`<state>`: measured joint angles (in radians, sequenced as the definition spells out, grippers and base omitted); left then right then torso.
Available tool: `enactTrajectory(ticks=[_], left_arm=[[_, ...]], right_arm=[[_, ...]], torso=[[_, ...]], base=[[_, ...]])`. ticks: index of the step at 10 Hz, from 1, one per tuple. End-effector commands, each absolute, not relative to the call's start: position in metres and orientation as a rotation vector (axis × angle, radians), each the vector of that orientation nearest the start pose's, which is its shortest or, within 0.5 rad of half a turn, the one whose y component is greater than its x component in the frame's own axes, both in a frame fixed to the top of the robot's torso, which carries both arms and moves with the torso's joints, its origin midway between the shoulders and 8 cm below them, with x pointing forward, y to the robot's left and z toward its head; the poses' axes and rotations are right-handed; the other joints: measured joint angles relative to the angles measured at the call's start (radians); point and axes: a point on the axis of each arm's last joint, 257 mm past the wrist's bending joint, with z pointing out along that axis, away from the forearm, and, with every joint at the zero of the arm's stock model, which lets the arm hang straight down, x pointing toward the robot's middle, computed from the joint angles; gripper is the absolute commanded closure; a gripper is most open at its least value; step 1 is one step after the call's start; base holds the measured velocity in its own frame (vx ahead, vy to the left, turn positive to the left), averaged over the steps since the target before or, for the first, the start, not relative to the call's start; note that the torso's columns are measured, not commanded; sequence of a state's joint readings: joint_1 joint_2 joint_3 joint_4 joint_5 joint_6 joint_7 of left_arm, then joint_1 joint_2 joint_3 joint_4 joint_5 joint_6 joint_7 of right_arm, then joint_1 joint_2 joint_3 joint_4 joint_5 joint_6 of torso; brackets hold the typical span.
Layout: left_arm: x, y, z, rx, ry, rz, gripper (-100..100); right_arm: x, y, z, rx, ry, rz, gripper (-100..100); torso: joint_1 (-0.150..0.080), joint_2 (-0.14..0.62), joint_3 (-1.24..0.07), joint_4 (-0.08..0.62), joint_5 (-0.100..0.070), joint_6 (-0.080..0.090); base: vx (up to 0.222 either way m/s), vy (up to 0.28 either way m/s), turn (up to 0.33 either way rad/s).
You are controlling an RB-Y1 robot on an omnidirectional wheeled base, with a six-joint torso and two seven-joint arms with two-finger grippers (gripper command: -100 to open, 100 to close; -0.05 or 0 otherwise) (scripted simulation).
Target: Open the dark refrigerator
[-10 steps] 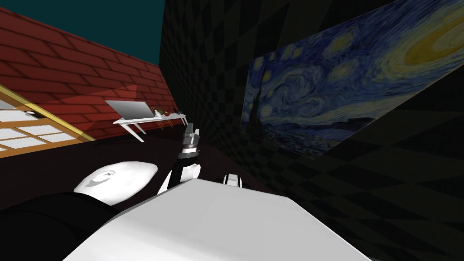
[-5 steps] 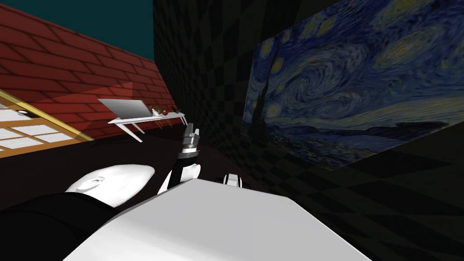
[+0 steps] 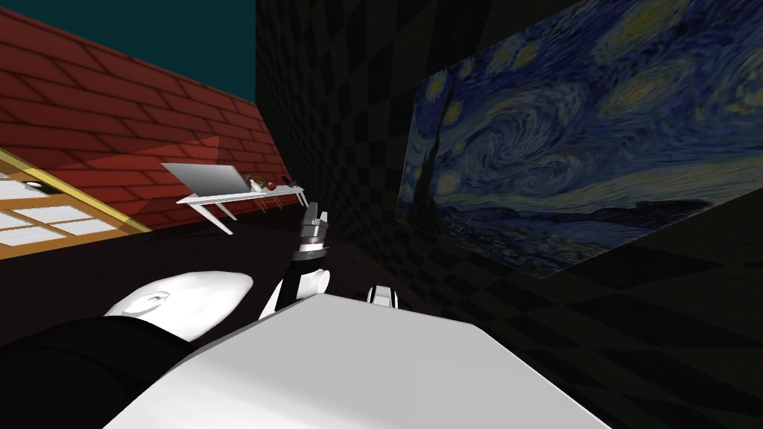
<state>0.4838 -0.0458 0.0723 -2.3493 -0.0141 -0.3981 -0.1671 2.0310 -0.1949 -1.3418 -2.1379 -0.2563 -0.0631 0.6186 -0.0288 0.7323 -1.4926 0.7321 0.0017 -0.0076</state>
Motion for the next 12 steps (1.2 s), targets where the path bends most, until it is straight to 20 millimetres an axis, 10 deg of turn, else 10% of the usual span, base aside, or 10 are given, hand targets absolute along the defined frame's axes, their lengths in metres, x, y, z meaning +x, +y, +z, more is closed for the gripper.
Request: enactTrajectory(ticks=[1, 12], left_arm=[[0.342, 0.305, 0.042, -0.628, 0.633, -1.064, 0], [0.342, 0.305, 0.042, -0.628, 0.633, -1.064, 0]], right_arm=[[-0.126, -0.665, 0.187, 0.443, 1.797, -1.534, -100], [-0.141, -0.663, 0.198, 0.536, 1.785, -1.619, -100]], torso=[[0.005, -0.002, 0.004, 0.001, -0.005, 0.001], [0.012, 0.008, 0.011, 0.006, 0.001, 0.009]], base=[[-0.087, 0.059, 0.220], [-0.056, 0.018, 0.109]])
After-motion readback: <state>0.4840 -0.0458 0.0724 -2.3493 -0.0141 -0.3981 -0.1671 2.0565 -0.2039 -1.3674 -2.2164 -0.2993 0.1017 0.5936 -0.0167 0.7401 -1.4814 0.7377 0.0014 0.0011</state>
